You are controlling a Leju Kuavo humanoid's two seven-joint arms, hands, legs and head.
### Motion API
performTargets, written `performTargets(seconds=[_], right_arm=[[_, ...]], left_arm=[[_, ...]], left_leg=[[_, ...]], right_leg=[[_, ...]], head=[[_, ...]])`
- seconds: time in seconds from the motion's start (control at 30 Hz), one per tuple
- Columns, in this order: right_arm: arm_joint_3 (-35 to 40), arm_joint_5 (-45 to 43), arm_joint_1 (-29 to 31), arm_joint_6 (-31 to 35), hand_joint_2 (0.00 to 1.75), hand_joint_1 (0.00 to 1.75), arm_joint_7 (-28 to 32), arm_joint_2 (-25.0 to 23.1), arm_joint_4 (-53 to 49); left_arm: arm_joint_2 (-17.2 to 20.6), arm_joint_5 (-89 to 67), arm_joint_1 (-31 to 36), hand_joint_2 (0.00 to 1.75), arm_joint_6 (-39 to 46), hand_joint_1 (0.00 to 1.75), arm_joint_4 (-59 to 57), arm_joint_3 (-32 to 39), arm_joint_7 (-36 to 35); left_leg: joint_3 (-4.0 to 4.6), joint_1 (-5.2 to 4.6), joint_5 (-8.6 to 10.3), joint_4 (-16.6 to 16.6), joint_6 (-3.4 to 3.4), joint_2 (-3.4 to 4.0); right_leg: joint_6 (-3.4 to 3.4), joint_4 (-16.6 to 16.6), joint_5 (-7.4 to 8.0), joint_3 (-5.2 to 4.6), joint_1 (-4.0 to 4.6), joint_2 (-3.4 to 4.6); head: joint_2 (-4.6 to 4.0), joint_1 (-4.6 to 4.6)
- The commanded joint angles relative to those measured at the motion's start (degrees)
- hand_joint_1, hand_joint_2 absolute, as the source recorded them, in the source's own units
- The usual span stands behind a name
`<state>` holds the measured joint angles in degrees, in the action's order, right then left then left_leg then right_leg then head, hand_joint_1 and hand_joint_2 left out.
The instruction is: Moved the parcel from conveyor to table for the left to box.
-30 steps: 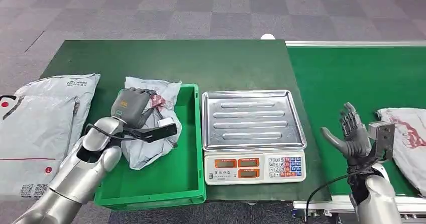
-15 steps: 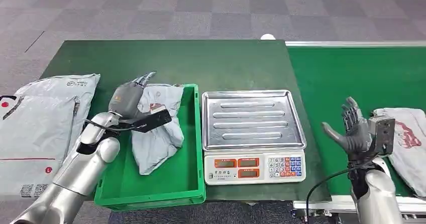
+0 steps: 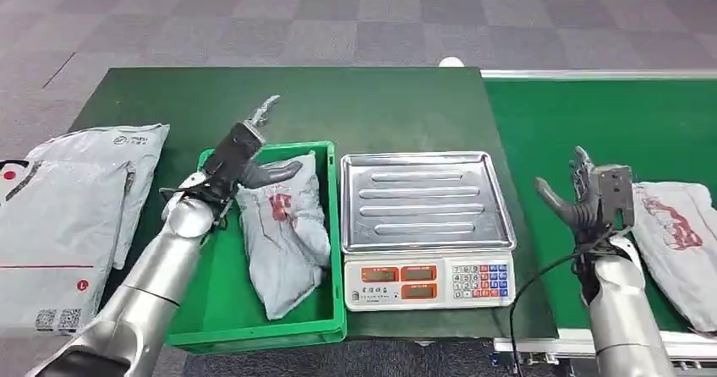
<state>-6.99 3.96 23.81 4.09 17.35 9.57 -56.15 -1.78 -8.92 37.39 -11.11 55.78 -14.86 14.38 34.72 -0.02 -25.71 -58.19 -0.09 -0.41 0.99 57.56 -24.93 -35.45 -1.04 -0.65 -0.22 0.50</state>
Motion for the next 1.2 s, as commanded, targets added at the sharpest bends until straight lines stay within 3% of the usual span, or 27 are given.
performTargets(seconds=[0.03,0.07,0.2,0.33,0.4,0.53,0.63,0.9,1.07,1.13,1.2], right_arm=[[1.29,4.88,4.33,3.78,0.0,0.0,-0.35,0.25,9.95],[1.18,8.12,4.88,7.06,1.75,0.0,-1.98,0.52,10.8],[0.77,15.93,5.65,15.57,1.75,0.0,-5.67,2.94,13.94],[-0.33,21.76,6.04,18.93,1.75,0.0,-6.62,4.5,17.74],[0.22,25.82,7.7,21.22,1.75,0.0,-9.25,4.19,20.52],[0.29,26.6,7.85,21.83,1.75,0.0,-9.73,3.93,20.75],[2.09,35.21,7.41,27.23,1.75,0.0,-16.38,4.94,22.37],[1.95,49.95,9.15,25.46,1.75,0.0,-30.26,7.08,29.98],[1.25,51.25,8.66,25.56,1.75,0.0,-31.33,6.6,29.81],[0.55,52.51,8.52,24.57,1.75,0.0,-32.88,6.72,30.31],[-0.79,54.17,7.98,25.61,1.75,0.0,-33.43,7.05,30.81]], left_arm=[[-7.81,9.8,5.97,1.75,-6.37,0.0,-11.89,2.28,0.66],[-8.04,13.64,6.28,1.75,-9.7,0.0,-12.53,2.06,-0.13],[-10.38,17.16,7.3,1.75,-13.66,0.0,-13.66,-0.59,-1.28],[-9.92,18.05,7.61,1.75,-10.93,0.0,-14.28,-3.36,-0.64],[-9.29,18.72,6.9,1.75,-9.67,0.0,-13.89,-4.14,-0.1],[-9.2,18.47,6.53,1.75,-9.22,0.0,-13.67,-4.59,0.27],[-9.48,15.15,5.62,1.75,-2.6,0.0,-12.48,-6.75,2.3],[-10.92,11.64,3.49,1.75,2.5,0.0,-13.97,-12.13,3.84],[-10.71,11.77,3.58,1.75,2.96,0.0,-14.23,-12.37,4.16],[-10.66,12.14,3.36,1.75,3.28,0.0,-14.27,-12.21,4.29],[-10.52,12.52,3.16,1.75,3.68,0.0,-14.49,-12.06,4.45]], left_leg=[[-0.2,0.07,-0.04,0.05,-0.01,-0.1],[-0.11,0.03,-0.05,0.01,-0.01,-0.06],[-0.22,0.05,-0.1,0.01,-0.01,0.04],[-0.17,0.04,-0.05,0.03,0.03,-0.18],[-0.22,0.03,-0.09,0.04,0.02,0.05],[-0.25,0.03,-0.09,0.06,0.0,0.18],[-0.14,0.01,-0.06,0.03,0.01,0.12],[-0.25,0.03,-0.09,0.08,0.03,0.09],[-0.21,-0.04,-0.11,0.07,0.05,0.12],[-0.61,0.04,-0.15,0.28,0.0,0.29],[-0.33,0.0,-0.11,0.15,0.03,0.12]], right_leg=[[-0.04,-0.14,-0.02,0.32,0.07,-0.1],[-0.04,-0.07,-0.01,0.2,0.03,-0.04],[-0.08,-0.08,-0.02,0.26,0.06,0.05],[-0.04,-0.14,-0.03,0.28,0.05,-0.18],[-0.05,-0.13,-0.01,0.25,0.04,0.05],[-0.07,-0.13,0.02,0.23,0.04,0.17],[-0.04,-0.06,0.0,0.12,0.02,0.13],[-0.03,-0.17,-0.01,0.29,0.04,0.1],[-0.05,-0.12,-0.01,0.21,-0.03,0.13],[-0.16,-0.39,0.03,0.6,0.06,0.31],[-0.09,-0.21,0.0,0.33,0.01,0.15]], head=[[0.0,0.0],[0.0,0.0],[0.0,0.0],[0.0,0.0],[0.0,0.0],[0.0,0.0],[0.0,0.0],[0.0,0.0],[0.0,0.0],[0.0,0.0],[0.0,0.0]])
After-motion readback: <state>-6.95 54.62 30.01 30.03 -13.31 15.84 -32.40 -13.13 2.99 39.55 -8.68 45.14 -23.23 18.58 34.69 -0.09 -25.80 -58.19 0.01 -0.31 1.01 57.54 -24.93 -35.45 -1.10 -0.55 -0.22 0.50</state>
